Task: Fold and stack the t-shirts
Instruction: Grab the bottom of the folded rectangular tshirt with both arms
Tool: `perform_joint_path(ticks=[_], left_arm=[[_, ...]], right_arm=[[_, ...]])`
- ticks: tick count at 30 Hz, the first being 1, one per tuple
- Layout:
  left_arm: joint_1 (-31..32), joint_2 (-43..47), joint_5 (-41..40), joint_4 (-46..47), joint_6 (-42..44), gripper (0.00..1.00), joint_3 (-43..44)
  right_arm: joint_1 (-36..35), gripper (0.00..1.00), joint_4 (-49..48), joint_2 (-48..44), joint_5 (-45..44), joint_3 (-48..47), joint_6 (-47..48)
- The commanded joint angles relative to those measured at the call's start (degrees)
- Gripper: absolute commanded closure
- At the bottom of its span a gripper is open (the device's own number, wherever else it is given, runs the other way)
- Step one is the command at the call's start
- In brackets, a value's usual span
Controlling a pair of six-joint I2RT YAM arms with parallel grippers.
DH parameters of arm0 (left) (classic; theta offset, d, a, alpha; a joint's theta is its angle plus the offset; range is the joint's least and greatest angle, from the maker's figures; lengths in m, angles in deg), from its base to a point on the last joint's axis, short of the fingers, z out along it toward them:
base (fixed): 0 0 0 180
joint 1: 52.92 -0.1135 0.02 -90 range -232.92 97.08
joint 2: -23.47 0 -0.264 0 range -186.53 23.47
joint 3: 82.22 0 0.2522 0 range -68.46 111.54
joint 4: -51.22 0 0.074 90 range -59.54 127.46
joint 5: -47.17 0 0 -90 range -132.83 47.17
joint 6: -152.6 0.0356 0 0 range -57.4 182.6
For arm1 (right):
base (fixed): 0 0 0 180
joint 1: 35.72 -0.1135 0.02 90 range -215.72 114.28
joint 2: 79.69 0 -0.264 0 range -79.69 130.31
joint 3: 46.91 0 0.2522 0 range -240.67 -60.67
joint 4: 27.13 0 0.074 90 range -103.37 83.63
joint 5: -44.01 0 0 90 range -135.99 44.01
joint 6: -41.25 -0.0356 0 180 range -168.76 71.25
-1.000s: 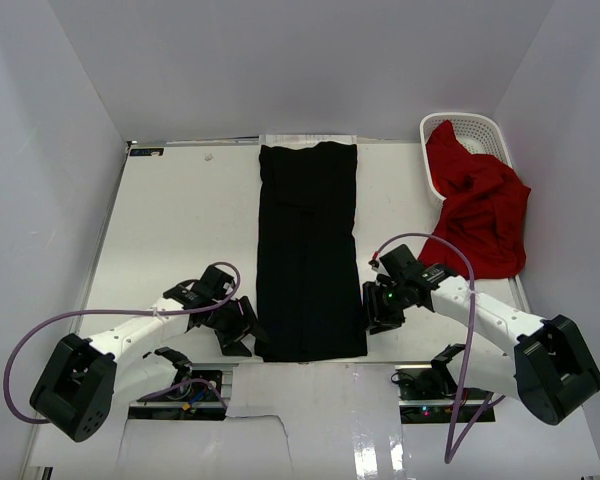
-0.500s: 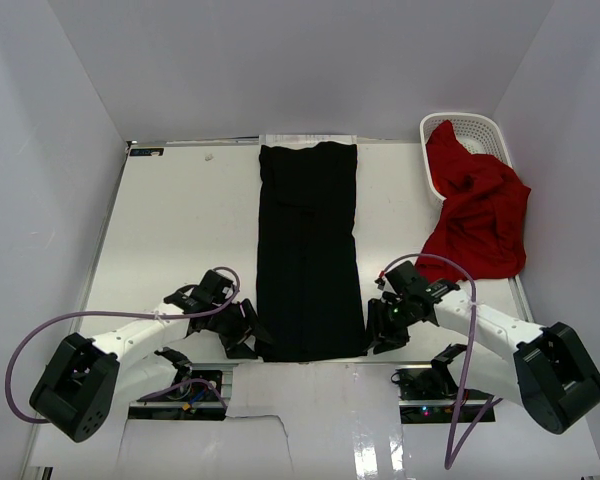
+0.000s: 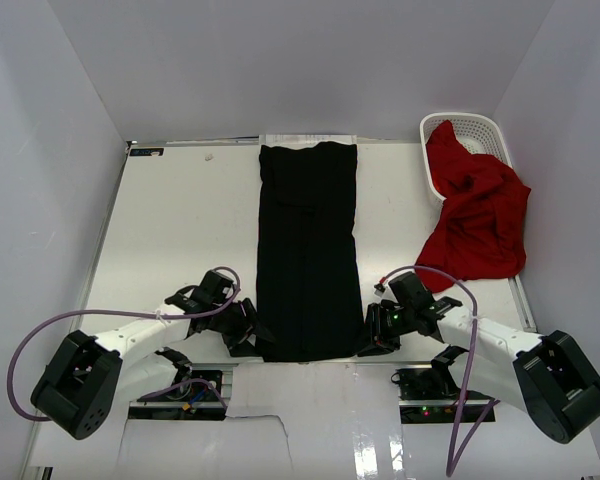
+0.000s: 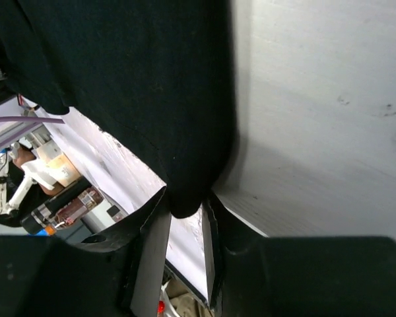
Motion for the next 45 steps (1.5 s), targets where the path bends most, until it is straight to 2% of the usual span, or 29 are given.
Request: perform_joint_path(ticks=[1,10,13,18,21,25,28,30,33,40,45], left_arm=[[0.2,0.4,-5.6,0.3,0.6,0.36,-3.0],[0.2,2.1,-4.5,-0.7,1.1,0.36,-5.3],[0.2,3.2,-5.3,-2.0,1.3,0.36,-5.6],[0.2,3.5,-5.8,-1.8,1.0,0.37,-6.5],[0.2,2.7,-6.1,-0.9,0.9,0.39,-6.8],[0.2,1.8,-5.9,0.3,1.2,0.44,-6.9],[0.2,2.0,-5.8,0.8,1.2,0.55,-7.3],[0.2,2.3,-5.8,1.0,1.0,0.63,-7.6],[0.2,2.3,-5.8,1.7,0.7,0.67,-8.3],[0.2,0.8,-4.5,3.8,1.1,0.74,-8.2],[0.2,-2.3,-1.2,5.3,3.2,0.75,-4.5]], right_arm=[[-0.3,0.69,2.8,-0.3,-8.5,0.9,1.2],[-0.2,0.59,11.2,-1.6,-15.0,-4.1,4.6],[-0.2,0.59,11.6,-1.0,-15.7,-4.6,5.4],[-0.3,0.69,8.2,0.7,-14.2,-3.1,5.0],[-0.2,0.77,6.8,1.4,-13.8,-2.1,4.8],[-0.2,0.82,6.7,1.7,-13.3,-2.0,5.0],[-0.2,0.92,7.1,1.1,-13.2,-2.1,5.0],[-0.2,0.92,7.2,1.0,-13.2,-2.3,5.0],[-0.2,0.92,7.2,1.0,-13.0,-2.6,5.1],[-0.2,0.92,8.6,0.7,-11.9,-4.1,5.5],[-0.3,0.92,10.5,0.7,-10.5,-7.0,6.7]])
